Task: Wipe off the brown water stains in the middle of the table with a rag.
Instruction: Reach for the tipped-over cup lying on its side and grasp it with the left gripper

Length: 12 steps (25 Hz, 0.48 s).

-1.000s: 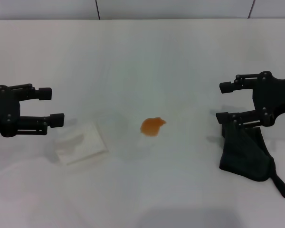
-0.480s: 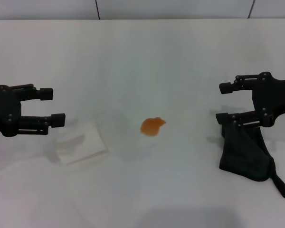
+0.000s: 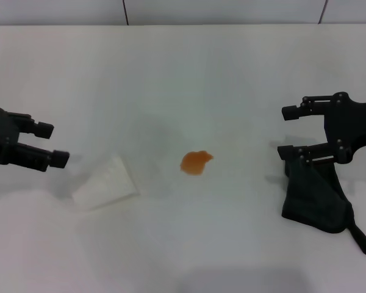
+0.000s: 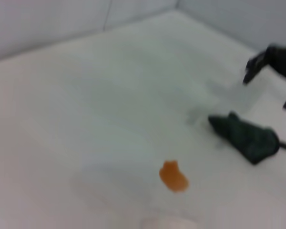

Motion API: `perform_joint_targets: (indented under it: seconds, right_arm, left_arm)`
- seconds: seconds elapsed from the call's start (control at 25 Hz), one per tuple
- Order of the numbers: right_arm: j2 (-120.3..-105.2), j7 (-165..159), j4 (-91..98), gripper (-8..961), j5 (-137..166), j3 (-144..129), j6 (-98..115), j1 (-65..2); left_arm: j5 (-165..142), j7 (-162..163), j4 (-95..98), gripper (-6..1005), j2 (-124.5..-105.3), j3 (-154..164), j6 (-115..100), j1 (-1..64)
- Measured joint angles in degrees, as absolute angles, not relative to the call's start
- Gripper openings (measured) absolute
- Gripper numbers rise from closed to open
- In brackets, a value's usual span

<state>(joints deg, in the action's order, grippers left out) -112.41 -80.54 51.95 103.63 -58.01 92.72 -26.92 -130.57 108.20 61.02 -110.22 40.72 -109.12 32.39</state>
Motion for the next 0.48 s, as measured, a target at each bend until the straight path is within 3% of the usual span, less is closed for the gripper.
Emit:
perform_joint_targets:
  seconds: [0.48]
  right_arm:
    - [-112.46, -80.1, 51.9, 782, 103.4, -58.0, 92.5, -26.8]
  left_arm:
    - [-145.5, 112.0, 62.1, 843, -112.13, 45.6, -109.7, 40.9]
